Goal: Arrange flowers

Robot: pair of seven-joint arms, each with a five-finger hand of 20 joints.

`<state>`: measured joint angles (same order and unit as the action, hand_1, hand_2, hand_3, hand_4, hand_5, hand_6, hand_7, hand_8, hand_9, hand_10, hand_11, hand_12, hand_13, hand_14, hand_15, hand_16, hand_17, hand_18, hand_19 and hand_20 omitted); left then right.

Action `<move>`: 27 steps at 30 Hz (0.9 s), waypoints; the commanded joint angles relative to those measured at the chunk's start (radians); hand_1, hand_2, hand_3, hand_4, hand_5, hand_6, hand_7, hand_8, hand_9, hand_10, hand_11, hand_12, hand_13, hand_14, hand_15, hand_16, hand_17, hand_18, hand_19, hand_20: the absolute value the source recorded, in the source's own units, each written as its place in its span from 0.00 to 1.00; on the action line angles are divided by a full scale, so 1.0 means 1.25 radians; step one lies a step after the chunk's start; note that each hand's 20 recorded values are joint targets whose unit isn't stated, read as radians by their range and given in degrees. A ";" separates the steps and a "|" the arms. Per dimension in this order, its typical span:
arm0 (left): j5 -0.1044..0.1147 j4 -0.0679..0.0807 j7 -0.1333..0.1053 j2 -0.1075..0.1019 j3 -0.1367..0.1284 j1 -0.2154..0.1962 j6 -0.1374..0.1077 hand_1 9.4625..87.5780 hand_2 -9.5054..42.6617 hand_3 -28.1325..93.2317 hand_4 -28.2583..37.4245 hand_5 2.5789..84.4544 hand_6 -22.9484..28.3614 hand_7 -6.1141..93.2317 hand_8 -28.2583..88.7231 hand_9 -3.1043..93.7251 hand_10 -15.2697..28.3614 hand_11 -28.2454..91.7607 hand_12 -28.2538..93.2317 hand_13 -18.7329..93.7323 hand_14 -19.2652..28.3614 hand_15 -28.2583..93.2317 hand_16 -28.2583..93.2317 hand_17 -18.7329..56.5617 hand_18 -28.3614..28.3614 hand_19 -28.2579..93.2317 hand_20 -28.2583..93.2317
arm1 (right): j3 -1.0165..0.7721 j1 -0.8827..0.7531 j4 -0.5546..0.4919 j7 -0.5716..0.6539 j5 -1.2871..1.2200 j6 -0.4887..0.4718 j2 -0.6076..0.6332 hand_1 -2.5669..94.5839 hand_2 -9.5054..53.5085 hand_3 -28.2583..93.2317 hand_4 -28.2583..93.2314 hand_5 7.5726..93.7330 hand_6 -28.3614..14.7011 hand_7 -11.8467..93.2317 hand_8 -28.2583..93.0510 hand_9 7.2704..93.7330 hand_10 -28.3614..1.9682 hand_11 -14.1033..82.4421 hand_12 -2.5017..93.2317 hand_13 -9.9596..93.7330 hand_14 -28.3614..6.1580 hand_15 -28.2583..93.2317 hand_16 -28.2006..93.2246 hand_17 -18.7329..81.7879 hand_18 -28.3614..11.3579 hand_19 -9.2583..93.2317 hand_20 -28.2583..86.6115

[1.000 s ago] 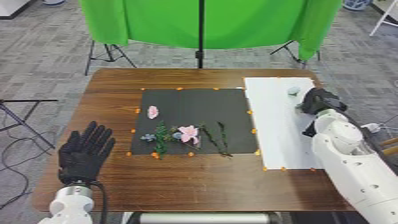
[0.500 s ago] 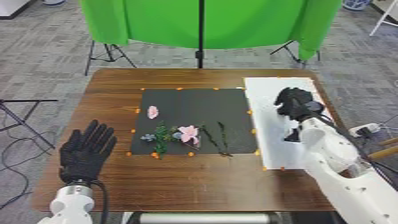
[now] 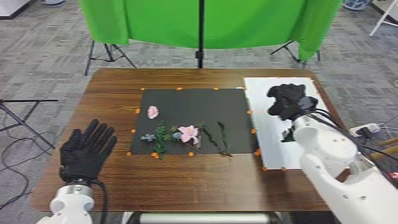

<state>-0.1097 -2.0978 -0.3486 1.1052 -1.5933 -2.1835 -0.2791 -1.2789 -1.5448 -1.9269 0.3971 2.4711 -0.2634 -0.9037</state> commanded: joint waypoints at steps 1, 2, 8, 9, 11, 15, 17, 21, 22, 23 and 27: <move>0.001 0.003 0.000 0.006 0.002 -0.017 -0.004 0.25 0.47 0.87 0.00 0.53 0.65 0.17 0.16 0.44 0.72 0.42 0.30 0.42 0.75 0.56 0.16 0.13 0.76 0.55 0.32 | -0.008 -0.021 0.054 0.019 -0.038 0.001 0.018 0.48 0.00 0.90 0.00 0.47 0.58 0.30 0.11 0.41 0.41 0.29 0.18 0.41 0.34 0.53 0.34 0.36 0.14 0.80 0.53; 0.001 0.003 0.000 0.006 0.003 -0.015 -0.003 0.25 0.47 0.87 0.00 0.53 0.65 0.17 0.16 0.44 0.72 0.42 0.30 0.42 0.75 0.56 0.16 0.13 0.76 0.55 0.32 | 0.011 -0.002 0.073 0.029 -0.045 0.007 0.012 0.48 0.00 0.90 0.00 0.47 0.59 0.30 0.11 0.41 0.42 0.30 0.19 0.42 0.35 0.53 0.34 0.37 0.14 0.81 0.53; 0.004 0.006 0.003 0.008 0.005 -0.006 -0.005 0.25 0.47 0.87 0.00 0.53 0.65 0.17 0.16 0.44 0.72 0.42 0.30 0.42 0.75 0.56 0.16 0.13 0.76 0.55 0.32 | 0.021 -0.001 0.134 0.020 -0.019 0.028 -0.009 0.59 0.00 0.87 0.00 0.50 0.64 0.30 0.11 0.48 0.51 0.31 0.19 0.56 0.50 0.61 0.36 0.43 0.16 0.88 0.56; 0.002 0.006 0.003 0.008 0.005 -0.007 -0.005 0.25 0.47 0.87 0.00 0.53 0.65 0.17 0.16 0.44 0.72 0.42 0.30 0.42 0.75 0.56 0.16 0.13 0.76 0.55 0.32 | 0.022 -0.003 0.142 0.023 -0.014 0.048 -0.011 0.60 0.00 0.87 0.00 0.51 0.65 0.30 0.11 0.49 0.52 0.31 0.19 0.58 0.51 0.62 0.36 0.44 0.16 0.89 0.56; 0.006 0.005 0.003 0.008 0.006 -0.007 -0.007 0.25 0.47 0.87 0.00 0.53 0.65 0.17 0.16 0.44 0.72 0.42 0.30 0.42 0.75 0.56 0.16 0.13 0.76 0.55 0.32 | 0.018 -0.013 0.149 0.026 -0.017 0.076 -0.010 0.60 0.00 0.88 0.00 0.55 0.66 0.32 0.10 0.53 0.52 0.33 0.20 0.60 0.51 0.66 0.37 0.45 0.17 0.91 0.57; 0.007 0.005 0.002 0.007 0.006 -0.008 -0.010 0.25 0.47 0.87 0.00 0.53 0.65 0.17 0.16 0.44 0.72 0.42 0.30 0.42 0.75 0.56 0.16 0.13 0.76 0.55 0.32 | 0.022 -0.019 0.170 0.005 -0.004 0.155 -0.006 0.69 0.00 0.74 0.00 0.63 0.68 0.38 0.09 0.62 0.51 0.45 0.23 0.65 0.57 0.69 0.47 0.47 0.18 0.92 0.59; 0.008 0.003 -0.001 0.007 0.006 -0.010 -0.012 0.25 0.47 0.87 0.00 0.53 0.65 0.17 0.16 0.44 0.72 0.43 0.30 0.42 0.75 0.56 0.16 0.13 0.76 0.55 0.33 | 0.026 -0.017 0.175 0.003 -0.012 0.194 -0.005 0.92 0.00 0.22 0.34 0.68 0.68 0.42 0.14 0.74 0.56 0.36 0.39 0.69 0.60 0.69 0.51 0.49 0.19 0.92 0.60; 0.005 0.005 0.003 0.009 0.006 -0.006 -0.010 0.25 0.47 0.87 0.00 0.53 0.65 0.17 0.16 0.44 0.72 0.43 0.30 0.42 0.75 0.56 0.16 0.13 0.76 0.55 0.33 | 0.028 -0.019 0.133 -0.015 -0.031 0.230 0.007 1.00 0.00 0.00 0.54 0.72 0.64 0.49 0.19 0.81 0.57 0.35 0.46 0.73 0.61 0.68 0.53 0.51 0.20 0.92 0.61; 0.006 0.003 0.001 0.007 0.005 -0.008 -0.012 0.25 0.47 0.87 0.00 0.53 0.65 0.17 0.16 0.44 0.72 0.43 0.30 0.42 0.75 0.56 0.16 0.13 0.76 0.55 0.33 | 0.040 -0.011 0.122 -0.020 -0.031 0.239 0.009 1.00 0.00 0.00 0.55 0.72 0.64 0.49 0.19 0.81 0.57 0.35 0.46 0.73 0.61 0.68 0.53 0.51 0.20 0.92 0.61; 0.006 0.003 0.000 0.007 0.004 -0.009 -0.012 0.25 0.47 0.87 0.00 0.53 0.65 0.17 0.16 0.44 0.72 0.43 0.30 0.42 0.75 0.57 0.16 0.13 0.76 0.55 0.33 | 0.045 -0.007 0.107 -0.035 -0.036 0.249 0.011 1.00 0.00 0.00 0.55 0.72 0.64 0.49 0.19 0.81 0.57 0.35 0.46 0.73 0.61 0.67 0.53 0.51 0.20 0.92 0.61; 0.006 0.002 -0.001 0.008 0.002 -0.010 -0.012 0.25 0.47 0.87 0.00 0.53 0.65 0.17 0.16 0.44 0.72 0.43 0.30 0.42 0.75 0.57 0.15 0.13 0.76 0.55 0.32 | 0.075 0.015 0.039 -0.075 -0.075 0.256 0.010 1.00 0.00 0.00 0.55 0.72 0.63 0.50 0.18 0.81 0.57 0.35 0.47 0.73 0.62 0.67 0.54 0.51 0.20 0.92 0.61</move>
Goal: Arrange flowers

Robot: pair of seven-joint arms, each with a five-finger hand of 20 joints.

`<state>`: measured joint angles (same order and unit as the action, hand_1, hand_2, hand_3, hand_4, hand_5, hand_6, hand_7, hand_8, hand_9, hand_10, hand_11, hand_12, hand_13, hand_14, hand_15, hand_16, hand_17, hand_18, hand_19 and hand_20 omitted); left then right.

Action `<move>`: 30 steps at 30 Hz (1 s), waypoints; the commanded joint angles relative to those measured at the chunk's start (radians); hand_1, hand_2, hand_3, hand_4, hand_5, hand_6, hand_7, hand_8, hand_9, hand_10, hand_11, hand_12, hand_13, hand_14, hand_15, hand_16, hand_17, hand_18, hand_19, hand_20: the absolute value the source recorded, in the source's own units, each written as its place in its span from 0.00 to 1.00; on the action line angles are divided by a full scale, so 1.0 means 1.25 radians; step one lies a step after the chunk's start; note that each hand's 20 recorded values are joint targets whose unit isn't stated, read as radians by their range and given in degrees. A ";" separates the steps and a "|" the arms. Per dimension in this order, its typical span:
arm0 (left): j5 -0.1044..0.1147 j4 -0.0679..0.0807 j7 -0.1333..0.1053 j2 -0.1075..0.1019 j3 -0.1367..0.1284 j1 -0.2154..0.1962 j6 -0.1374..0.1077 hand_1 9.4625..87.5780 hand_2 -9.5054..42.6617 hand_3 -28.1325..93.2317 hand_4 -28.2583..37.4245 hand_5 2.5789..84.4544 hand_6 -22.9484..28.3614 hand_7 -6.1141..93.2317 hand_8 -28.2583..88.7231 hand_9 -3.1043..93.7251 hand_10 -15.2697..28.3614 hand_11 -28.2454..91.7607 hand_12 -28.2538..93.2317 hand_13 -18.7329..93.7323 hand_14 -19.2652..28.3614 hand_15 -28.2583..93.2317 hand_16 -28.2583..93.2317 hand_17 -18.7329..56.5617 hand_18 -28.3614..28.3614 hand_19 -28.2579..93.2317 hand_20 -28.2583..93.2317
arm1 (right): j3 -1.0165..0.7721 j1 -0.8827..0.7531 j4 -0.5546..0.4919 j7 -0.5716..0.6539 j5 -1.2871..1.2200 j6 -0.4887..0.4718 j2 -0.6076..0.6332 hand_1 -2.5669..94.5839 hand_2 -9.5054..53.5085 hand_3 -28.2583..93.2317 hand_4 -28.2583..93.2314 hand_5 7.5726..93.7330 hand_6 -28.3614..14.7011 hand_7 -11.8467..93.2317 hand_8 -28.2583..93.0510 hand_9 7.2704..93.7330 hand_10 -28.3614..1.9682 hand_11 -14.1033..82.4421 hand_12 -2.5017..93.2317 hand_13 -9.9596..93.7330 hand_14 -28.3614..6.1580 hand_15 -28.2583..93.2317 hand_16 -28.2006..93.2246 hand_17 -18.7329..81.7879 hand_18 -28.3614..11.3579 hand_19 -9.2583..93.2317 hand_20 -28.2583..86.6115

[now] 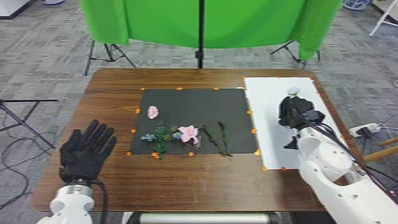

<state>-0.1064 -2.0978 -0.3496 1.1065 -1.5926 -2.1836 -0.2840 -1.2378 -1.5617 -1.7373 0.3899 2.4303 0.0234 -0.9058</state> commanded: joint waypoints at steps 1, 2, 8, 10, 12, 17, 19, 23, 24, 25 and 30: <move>0.003 0.002 0.001 0.007 0.001 -0.010 -0.008 0.25 0.47 0.87 0.00 0.53 0.65 0.17 0.16 0.44 0.72 0.43 0.30 0.42 0.75 0.57 0.15 0.13 0.76 0.55 0.32 | 0.049 0.034 -0.128 -0.079 -0.051 0.022 0.007 1.00 0.00 0.00 0.56 0.71 0.63 0.49 0.18 0.80 0.57 0.35 0.47 0.73 0.62 0.67 0.54 0.51 0.20 0.92 0.61; 0.003 0.000 -0.001 0.006 0.001 -0.013 -0.007 0.25 0.47 0.87 0.00 0.53 0.65 0.18 0.16 0.44 0.72 0.43 0.30 0.42 0.75 0.57 0.15 0.13 0.76 0.55 0.32 | 0.062 0.045 -0.139 -0.093 -0.058 0.015 0.001 1.00 0.00 0.00 0.56 0.71 0.63 0.49 0.18 0.80 0.57 0.35 0.47 0.73 0.62 0.67 0.54 0.51 0.20 0.92 0.61; 0.004 0.002 0.008 0.005 0.004 -0.006 -0.011 0.25 0.47 0.87 0.00 0.53 0.65 0.18 0.16 0.44 0.72 0.43 0.30 0.42 0.75 0.57 0.15 0.13 0.76 0.55 0.32 | 0.144 0.093 -0.172 -0.139 -0.097 -0.010 -0.053 1.00 0.00 0.00 0.55 0.69 0.63 0.49 0.18 0.79 0.56 0.35 0.47 0.72 0.62 0.67 0.54 0.50 0.21 0.92 0.61; 0.001 0.002 0.010 0.003 0.005 -0.008 -0.008 0.25 0.47 0.87 0.00 0.53 0.66 0.18 0.16 0.44 0.72 0.43 0.30 0.42 0.75 0.57 0.15 0.13 0.76 0.55 0.32 | 0.171 0.101 -0.165 -0.154 -0.087 -0.018 -0.069 1.00 0.00 0.00 0.55 0.69 0.63 0.49 0.18 0.79 0.56 0.35 0.47 0.72 0.62 0.67 0.54 0.50 0.21 0.92 0.61; 0.002 0.002 0.011 0.000 0.004 -0.009 -0.011 0.25 0.47 0.87 0.00 0.53 0.66 0.18 0.15 0.44 0.72 0.43 0.30 0.42 0.75 0.57 0.15 0.13 0.76 0.55 0.32 | 0.205 0.115 -0.136 -0.162 -0.083 -0.018 -0.090 1.00 0.00 0.00 0.55 0.69 0.63 0.48 0.18 0.78 0.56 0.35 0.47 0.72 0.62 0.67 0.54 0.50 0.21 0.92 0.61; 0.002 0.015 0.017 0.003 0.016 0.014 -0.016 0.25 0.47 0.87 0.00 0.53 0.65 0.18 0.15 0.44 0.72 0.44 0.30 0.42 0.75 0.57 0.15 0.13 0.76 0.56 0.32 | 0.253 0.138 -0.042 -0.163 -0.084 -0.037 -0.126 1.00 0.00 0.00 0.55 0.69 0.63 0.48 0.18 0.79 0.56 0.35 0.46 0.72 0.62 0.67 0.54 0.50 0.21 0.92 0.62; -0.005 0.016 0.025 0.000 0.020 0.020 -0.007 0.25 0.47 0.87 0.00 0.53 0.65 0.18 0.15 0.44 0.72 0.44 0.30 0.43 0.75 0.58 0.15 0.13 0.76 0.56 0.32 | 0.249 0.129 -0.029 -0.149 -0.079 -0.035 -0.134 1.00 0.00 0.00 0.55 0.69 0.63 0.48 0.18 0.79 0.56 0.34 0.46 0.72 0.62 0.67 0.54 0.50 0.21 0.92 0.62; 0.039 0.013 0.024 -0.007 0.019 0.025 0.002 0.25 0.47 0.87 0.00 0.53 0.66 0.18 0.15 0.45 0.72 0.44 0.29 0.43 0.75 0.58 0.15 0.13 0.76 0.56 0.32 | 0.246 0.129 -0.007 -0.147 -0.075 -0.036 -0.136 1.00 0.00 0.00 0.55 0.70 0.63 0.47 0.18 0.79 0.56 0.34 0.46 0.72 0.62 0.67 0.54 0.50 0.21 0.92 0.62; 0.030 0.013 0.026 -0.006 0.019 0.027 -0.002 0.25 0.47 0.87 0.00 0.54 0.66 0.18 0.15 0.45 0.72 0.44 0.29 0.43 0.75 0.58 0.15 0.13 0.76 0.56 0.32 | 0.245 0.130 -0.004 -0.147 -0.070 -0.040 -0.136 1.00 0.00 0.00 0.55 0.70 0.63 0.47 0.18 0.79 0.56 0.34 0.46 0.72 0.62 0.67 0.54 0.50 0.21 0.92 0.62; 0.024 0.012 0.023 -0.008 0.020 0.025 -0.001 0.25 0.47 0.87 0.00 0.53 0.66 0.18 0.15 0.45 0.72 0.44 0.29 0.43 0.75 0.58 0.15 0.13 0.76 0.56 0.32 | 0.245 0.131 -0.002 -0.147 -0.076 -0.040 -0.136 1.00 0.00 0.00 0.55 0.70 0.63 0.47 0.18 0.79 0.56 0.34 0.46 0.72 0.62 0.67 0.54 0.50 0.21 0.92 0.62; 0.027 0.011 0.020 -0.005 0.018 0.023 0.000 0.25 0.47 0.87 0.00 0.54 0.65 0.18 0.15 0.45 0.72 0.44 0.29 0.43 0.75 0.59 0.14 0.13 0.76 0.56 0.32 | 0.246 0.132 -0.006 -0.148 -0.070 -0.031 -0.139 1.00 0.00 0.00 0.55 0.69 0.63 0.45 0.18 0.78 0.56 0.33 0.46 0.71 0.62 0.67 0.54 0.50 0.21 0.92 0.63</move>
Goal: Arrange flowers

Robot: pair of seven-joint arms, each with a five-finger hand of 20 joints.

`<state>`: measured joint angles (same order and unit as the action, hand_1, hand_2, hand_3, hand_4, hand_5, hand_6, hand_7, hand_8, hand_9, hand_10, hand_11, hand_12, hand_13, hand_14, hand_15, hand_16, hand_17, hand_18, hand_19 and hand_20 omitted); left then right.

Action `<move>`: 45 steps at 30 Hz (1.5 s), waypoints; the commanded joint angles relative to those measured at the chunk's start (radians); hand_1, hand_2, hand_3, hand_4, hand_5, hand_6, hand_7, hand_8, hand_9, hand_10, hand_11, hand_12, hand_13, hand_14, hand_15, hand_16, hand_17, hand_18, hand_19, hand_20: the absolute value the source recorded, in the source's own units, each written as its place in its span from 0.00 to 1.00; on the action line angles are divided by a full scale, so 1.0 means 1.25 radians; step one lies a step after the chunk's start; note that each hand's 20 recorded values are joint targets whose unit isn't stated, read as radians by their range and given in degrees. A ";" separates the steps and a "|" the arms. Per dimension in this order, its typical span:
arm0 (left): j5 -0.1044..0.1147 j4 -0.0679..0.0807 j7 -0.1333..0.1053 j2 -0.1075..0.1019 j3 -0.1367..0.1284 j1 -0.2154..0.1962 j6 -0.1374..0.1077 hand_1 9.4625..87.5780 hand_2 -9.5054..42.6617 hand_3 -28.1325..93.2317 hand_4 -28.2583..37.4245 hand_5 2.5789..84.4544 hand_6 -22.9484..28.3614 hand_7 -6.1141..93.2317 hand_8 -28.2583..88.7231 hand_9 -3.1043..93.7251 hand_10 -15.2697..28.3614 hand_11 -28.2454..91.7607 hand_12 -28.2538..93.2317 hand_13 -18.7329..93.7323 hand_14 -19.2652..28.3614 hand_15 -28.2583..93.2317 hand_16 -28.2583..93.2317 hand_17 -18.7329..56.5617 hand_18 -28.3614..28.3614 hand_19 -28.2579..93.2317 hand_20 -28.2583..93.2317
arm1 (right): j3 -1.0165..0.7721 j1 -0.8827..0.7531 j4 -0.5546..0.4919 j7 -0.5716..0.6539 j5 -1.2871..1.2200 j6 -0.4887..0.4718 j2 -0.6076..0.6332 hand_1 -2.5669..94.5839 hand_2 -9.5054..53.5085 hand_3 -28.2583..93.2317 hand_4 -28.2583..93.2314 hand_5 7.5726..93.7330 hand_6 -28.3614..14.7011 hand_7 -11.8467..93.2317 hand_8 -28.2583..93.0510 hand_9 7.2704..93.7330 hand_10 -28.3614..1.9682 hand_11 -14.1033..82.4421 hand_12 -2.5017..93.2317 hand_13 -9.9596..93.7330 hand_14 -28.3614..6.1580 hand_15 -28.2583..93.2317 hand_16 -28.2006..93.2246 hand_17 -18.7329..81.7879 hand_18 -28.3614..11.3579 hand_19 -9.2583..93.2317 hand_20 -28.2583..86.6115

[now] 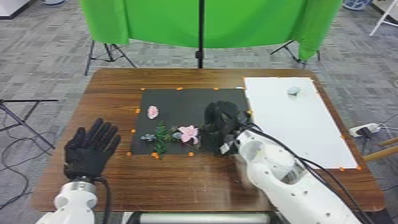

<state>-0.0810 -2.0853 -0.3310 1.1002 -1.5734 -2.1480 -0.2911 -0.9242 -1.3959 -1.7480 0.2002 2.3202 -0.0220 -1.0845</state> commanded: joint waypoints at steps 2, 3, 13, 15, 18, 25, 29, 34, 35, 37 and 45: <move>0.007 0.001 0.005 0.000 0.004 -0.004 0.005 0.25 0.47 0.87 0.00 0.54 0.65 0.18 0.15 0.45 0.72 0.44 0.29 0.43 0.75 0.59 0.14 0.13 0.76 0.56 0.32 | -0.007 -0.002 -0.003 -0.005 0.020 0.006 0.004 1.00 0.00 0.00 0.54 0.69 0.64 0.41 0.17 0.77 0.56 0.32 0.44 0.71 0.62 0.67 0.54 0.50 0.20 0.93 0.63; 0.007 0.001 0.007 0.002 0.004 -0.004 0.006 0.25 0.47 0.87 0.00 0.54 0.65 0.18 0.15 0.45 0.72 0.44 0.29 0.43 0.75 0.59 0.14 0.13 0.76 0.56 0.32 | -0.008 -0.004 -0.004 -0.011 0.025 0.012 0.005 1.00 0.00 0.00 0.53 0.69 0.66 0.38 0.15 0.77 0.56 0.30 0.43 0.70 0.62 0.68 0.54 0.50 0.19 0.93 0.64; 0.022 -0.002 -0.002 0.007 0.002 -0.012 0.010 0.25 0.47 0.87 0.00 0.53 0.65 0.18 0.15 0.45 0.72 0.45 0.29 0.43 0.75 0.59 0.14 0.13 0.76 0.56 0.32 | -0.032 -0.013 -0.021 -0.018 -0.002 -0.002 0.005 0.97 0.00 0.00 0.53 0.66 0.69 0.32 0.10 0.68 0.55 0.40 0.22 0.59 0.50 0.80 0.50 0.47 0.20 0.95 0.66; 0.019 -0.001 -0.001 0.007 0.002 -0.011 0.010 0.25 0.47 0.87 0.00 0.53 0.65 0.18 0.15 0.45 0.72 0.45 0.29 0.42 0.75 0.59 0.14 0.13 0.76 0.56 0.32 | -0.036 -0.012 -0.020 -0.016 -0.006 -0.005 0.005 0.95 0.00 0.00 0.56 0.66 0.69 0.32 0.10 0.67 0.54 0.40 0.22 0.59 0.49 0.81 0.49 0.47 0.20 0.95 0.66; 0.018 -0.001 -0.002 0.007 0.001 -0.012 0.009 0.25 0.47 0.87 0.00 0.53 0.65 0.18 0.15 0.44 0.72 0.45 0.29 0.42 0.75 0.59 0.14 0.13 0.76 0.56 0.32 | -0.042 -0.009 -0.016 -0.024 -0.008 -0.021 0.006 0.93 0.00 0.00 0.62 0.66 0.68 0.31 0.10 0.66 0.54 0.39 0.21 0.58 0.48 0.82 0.47 0.47 0.20 0.96 0.67; 0.020 -0.002 -0.003 0.011 0.000 -0.013 0.011 0.25 0.47 0.87 0.00 0.53 0.65 0.18 0.15 0.44 0.72 0.44 0.29 0.42 0.75 0.58 0.14 0.13 0.76 0.56 0.32 | -0.058 0.004 -0.011 -0.025 0.004 -0.006 0.010 0.54 0.00 0.88 0.01 0.65 0.67 0.31 0.11 0.64 0.52 0.38 0.21 0.55 0.43 0.87 0.44 0.46 0.21 0.96 0.70; 0.019 -0.004 -0.008 0.012 -0.001 -0.014 0.013 0.25 0.47 0.87 0.00 0.53 0.65 0.18 0.15 0.44 0.72 0.44 0.29 0.42 0.75 0.58 0.14 0.13 0.76 0.56 0.32 | -0.113 0.027 -0.003 -0.020 0.038 0.033 0.014 0.51 0.00 0.90 0.00 0.62 0.67 0.31 0.11 0.60 0.50 0.38 0.21 0.53 0.42 0.88 0.44 0.45 0.21 0.97 0.70; 0.014 -0.005 -0.015 0.010 0.000 -0.015 0.014 0.25 0.47 0.87 0.00 0.53 0.65 0.18 0.15 0.44 0.72 0.44 0.29 0.42 0.75 0.58 0.14 0.13 0.76 0.56 0.32 | -0.172 0.086 0.069 0.034 0.012 0.088 0.055 0.48 0.00 0.92 0.00 0.57 0.65 0.31 0.11 0.51 0.48 0.32 0.19 0.45 0.41 0.72 0.34 0.40 0.20 0.87 0.65; 0.013 -0.006 -0.016 0.009 0.000 -0.017 0.014 0.25 0.47 0.87 0.00 0.53 0.65 0.18 0.15 0.44 0.72 0.44 0.29 0.42 0.75 0.58 0.15 0.13 0.76 0.56 0.32 | -0.175 0.103 0.101 0.026 0.032 0.108 0.068 0.47 0.00 0.92 0.00 0.56 0.65 0.31 0.10 0.49 0.48 0.30 0.18 0.42 0.40 0.65 0.33 0.37 0.21 0.82 0.62; 0.017 -0.009 -0.020 0.007 0.000 -0.023 0.015 0.25 0.47 0.87 0.00 0.53 0.66 0.18 0.15 0.44 0.72 0.44 0.29 0.42 0.75 0.57 0.15 0.13 0.76 0.56 0.32 | -0.186 0.133 0.153 0.022 0.044 0.109 0.094 0.46 0.00 0.93 0.00 0.54 0.65 0.32 0.10 0.45 0.49 0.29 0.17 0.39 0.37 0.55 0.33 0.34 0.22 0.75 0.56; 0.019 -0.006 -0.025 0.002 0.002 -0.019 0.013 0.25 0.47 0.87 0.00 0.53 0.65 0.17 0.16 0.44 0.72 0.43 0.29 0.42 0.75 0.57 0.15 0.13 0.75 0.55 0.32 | -0.218 0.219 0.304 0.070 0.066 0.018 0.121 0.44 0.00 0.95 0.00 0.48 0.67 0.33 0.09 0.37 0.51 0.26 0.16 0.31 0.34 0.41 0.36 0.26 0.25 0.62 0.46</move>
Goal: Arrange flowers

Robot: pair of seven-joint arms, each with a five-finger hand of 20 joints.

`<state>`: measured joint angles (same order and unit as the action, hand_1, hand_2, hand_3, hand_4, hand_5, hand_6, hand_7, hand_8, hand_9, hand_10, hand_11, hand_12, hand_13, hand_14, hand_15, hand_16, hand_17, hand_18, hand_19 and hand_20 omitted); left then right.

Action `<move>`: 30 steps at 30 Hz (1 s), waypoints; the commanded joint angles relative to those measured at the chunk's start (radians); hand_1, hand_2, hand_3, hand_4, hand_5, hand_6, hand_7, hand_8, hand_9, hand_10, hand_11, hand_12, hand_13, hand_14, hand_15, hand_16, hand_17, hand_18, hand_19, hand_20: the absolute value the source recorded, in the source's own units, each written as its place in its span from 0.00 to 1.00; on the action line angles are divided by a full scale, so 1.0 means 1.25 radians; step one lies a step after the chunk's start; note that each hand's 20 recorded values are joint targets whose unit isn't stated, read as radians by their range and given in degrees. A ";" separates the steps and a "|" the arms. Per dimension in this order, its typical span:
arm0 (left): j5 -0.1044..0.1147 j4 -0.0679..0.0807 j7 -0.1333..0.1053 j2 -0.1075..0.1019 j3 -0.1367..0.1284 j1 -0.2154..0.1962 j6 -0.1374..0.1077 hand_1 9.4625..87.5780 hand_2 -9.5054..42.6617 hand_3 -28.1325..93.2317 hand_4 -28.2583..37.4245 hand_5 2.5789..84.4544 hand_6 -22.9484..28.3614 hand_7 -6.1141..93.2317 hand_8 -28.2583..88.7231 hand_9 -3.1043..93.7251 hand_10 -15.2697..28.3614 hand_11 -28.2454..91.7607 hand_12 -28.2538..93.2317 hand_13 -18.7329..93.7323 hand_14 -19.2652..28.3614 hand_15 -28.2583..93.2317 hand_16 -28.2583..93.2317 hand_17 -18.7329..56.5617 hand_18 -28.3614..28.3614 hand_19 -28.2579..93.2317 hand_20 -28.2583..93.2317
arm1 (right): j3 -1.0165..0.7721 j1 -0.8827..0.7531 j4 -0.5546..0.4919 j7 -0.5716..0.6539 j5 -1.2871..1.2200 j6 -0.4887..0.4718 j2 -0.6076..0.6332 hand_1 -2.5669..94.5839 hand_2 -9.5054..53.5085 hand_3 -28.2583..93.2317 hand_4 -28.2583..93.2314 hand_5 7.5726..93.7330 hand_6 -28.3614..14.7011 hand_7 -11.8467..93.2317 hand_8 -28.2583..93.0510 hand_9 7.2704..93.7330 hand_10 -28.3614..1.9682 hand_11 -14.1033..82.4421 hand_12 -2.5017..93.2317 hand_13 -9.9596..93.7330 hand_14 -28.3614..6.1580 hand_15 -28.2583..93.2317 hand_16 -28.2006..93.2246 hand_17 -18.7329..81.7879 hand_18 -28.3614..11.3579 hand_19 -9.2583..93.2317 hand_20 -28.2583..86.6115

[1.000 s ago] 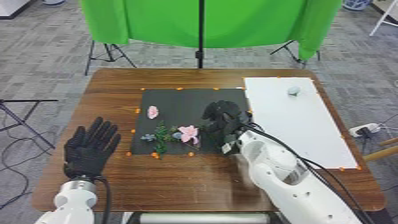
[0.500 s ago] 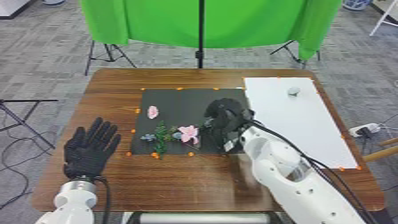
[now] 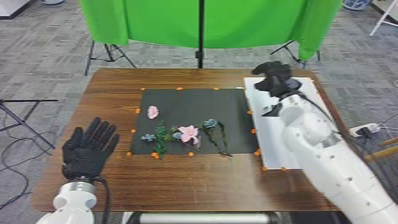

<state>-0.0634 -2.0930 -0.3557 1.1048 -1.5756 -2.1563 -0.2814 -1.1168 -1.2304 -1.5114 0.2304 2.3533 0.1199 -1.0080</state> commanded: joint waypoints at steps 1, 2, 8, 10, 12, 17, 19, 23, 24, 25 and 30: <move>0.006 0.001 -0.004 -0.002 0.005 -0.009 0.007 0.25 0.47 0.87 0.00 0.53 0.65 0.17 0.16 0.44 0.72 0.43 0.29 0.42 0.75 0.57 0.15 0.13 0.76 0.55 0.32 | -0.074 0.087 0.124 0.053 0.044 -0.113 0.061 0.44 0.00 0.95 0.00 0.48 0.67 0.33 0.09 0.36 0.51 0.26 0.16 0.30 0.34 0.40 0.36 0.26 0.25 0.62 0.46; 0.004 0.002 -0.002 -0.002 0.007 -0.007 0.010 0.25 0.47 0.87 0.00 0.53 0.65 0.17 0.16 0.44 0.72 0.43 0.30 0.42 0.75 0.56 0.15 0.13 0.76 0.55 0.32 | -0.083 0.087 0.130 0.053 0.040 -0.143 0.064 0.44 0.00 0.95 0.00 0.47 0.68 0.33 0.09 0.36 0.51 0.26 0.15 0.31 0.34 0.40 0.36 0.26 0.24 0.61 0.45; -0.004 0.002 -0.006 -0.006 0.009 -0.009 0.009 0.25 0.47 0.87 0.00 0.53 0.65 0.17 0.16 0.44 0.72 0.43 0.30 0.42 0.75 0.56 0.15 0.13 0.77 0.56 0.32 | -0.109 0.071 0.155 0.016 0.058 -0.272 0.061 0.50 0.00 0.94 0.00 0.43 0.70 0.31 0.10 0.34 0.55 0.24 0.15 0.35 0.37 0.36 0.38 0.31 0.14 0.58 0.42; 0.003 0.007 -0.007 -0.004 0.012 -0.005 0.021 0.25 0.47 0.87 0.00 0.53 0.65 0.17 0.16 0.44 0.72 0.43 0.30 0.42 0.75 0.57 0.15 0.13 0.77 0.55 0.32 | -0.124 0.059 0.157 0.017 0.039 -0.284 0.050 0.51 0.00 0.91 0.00 0.42 0.70 0.31 0.10 0.34 0.56 0.24 0.15 0.37 0.38 0.35 0.39 0.33 0.14 0.58 0.42; -0.006 0.006 -0.002 -0.003 0.015 -0.007 0.020 0.25 0.47 0.87 0.00 0.53 0.65 0.17 0.16 0.44 0.72 0.43 0.30 0.42 0.75 0.57 0.15 0.13 0.77 0.55 0.32 | -0.127 0.053 0.166 0.023 0.030 -0.273 0.040 0.53 0.00 0.87 0.00 0.42 0.70 0.31 0.10 0.34 0.57 0.24 0.15 0.39 0.40 0.36 0.39 0.34 0.13 0.59 0.42; -0.008 0.005 -0.003 -0.003 0.021 -0.010 0.021 0.25 0.46 0.87 0.00 0.53 0.65 0.17 0.16 0.44 0.72 0.43 0.30 0.42 0.75 0.56 0.15 0.13 0.76 0.55 0.32 | -0.119 0.058 0.178 0.016 0.018 -0.277 0.021 0.56 0.00 0.85 0.00 0.42 0.70 0.31 0.10 0.35 0.58 0.24 0.15 0.41 0.42 0.36 0.40 0.36 0.14 0.59 0.42; -0.015 0.003 0.002 -0.002 0.026 -0.011 0.021 0.26 0.46 0.87 0.00 0.53 0.65 0.17 0.16 0.44 0.72 0.42 0.30 0.42 0.75 0.56 0.15 0.13 0.76 0.55 0.32 | -0.122 0.056 0.177 0.016 0.014 -0.290 0.018 0.56 0.00 0.84 0.00 0.41 0.70 0.31 0.10 0.34 0.59 0.24 0.15 0.41 0.43 0.36 0.40 0.37 0.14 0.60 0.43; -0.011 0.002 0.005 -0.001 0.030 -0.016 0.020 0.26 0.46 0.87 0.00 0.53 0.65 0.17 0.16 0.44 0.72 0.43 0.30 0.42 0.75 0.56 0.15 0.13 0.76 0.55 0.32 | -0.123 0.056 0.183 0.002 0.022 -0.311 0.015 0.56 0.00 0.85 0.00 0.41 0.72 0.32 0.09 0.34 0.59 0.24 0.15 0.42 0.44 0.37 0.39 0.37 0.17 0.65 0.44; -0.010 0.000 0.003 -0.001 0.029 -0.018 0.018 0.26 0.46 0.87 0.00 0.53 0.65 0.17 0.16 0.44 0.71 0.43 0.30 0.42 0.75 0.56 0.15 0.13 0.76 0.55 0.32 | -0.120 0.056 0.184 -0.005 0.031 -0.312 0.014 0.56 0.00 0.85 0.00 0.41 0.73 0.32 0.09 0.34 0.60 0.24 0.15 0.43 0.45 0.38 0.39 0.37 0.18 0.67 0.45; -0.011 0.001 0.004 -0.001 0.029 -0.017 0.017 0.26 0.46 0.87 0.00 0.53 0.65 0.17 0.16 0.44 0.71 0.42 0.30 0.42 0.75 0.56 0.15 0.13 0.76 0.55 0.32 | -0.121 0.049 0.181 -0.010 0.035 -0.309 0.015 0.57 0.00 0.84 0.00 0.43 0.74 0.32 0.09 0.36 0.62 0.24 0.15 0.45 0.48 0.39 0.39 0.38 0.20 0.70 0.47; -0.009 0.001 0.007 -0.001 0.030 -0.012 0.011 0.26 0.46 0.87 0.00 0.53 0.65 0.17 0.16 0.44 0.72 0.42 0.30 0.42 0.75 0.56 0.16 0.13 0.76 0.55 0.32 | -0.113 0.036 0.180 -0.004 0.032 -0.299 0.008 0.61 0.00 0.80 0.00 0.56 0.77 0.33 0.09 0.54 0.63 0.29 0.17 0.60 0.60 0.53 0.39 0.42 0.23 0.84 0.52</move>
<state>-0.0734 -2.0928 -0.3594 1.0981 -1.5471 -2.1596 -0.2626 -1.2676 -1.1626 -1.2880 0.2274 2.3811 -0.2548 -0.9886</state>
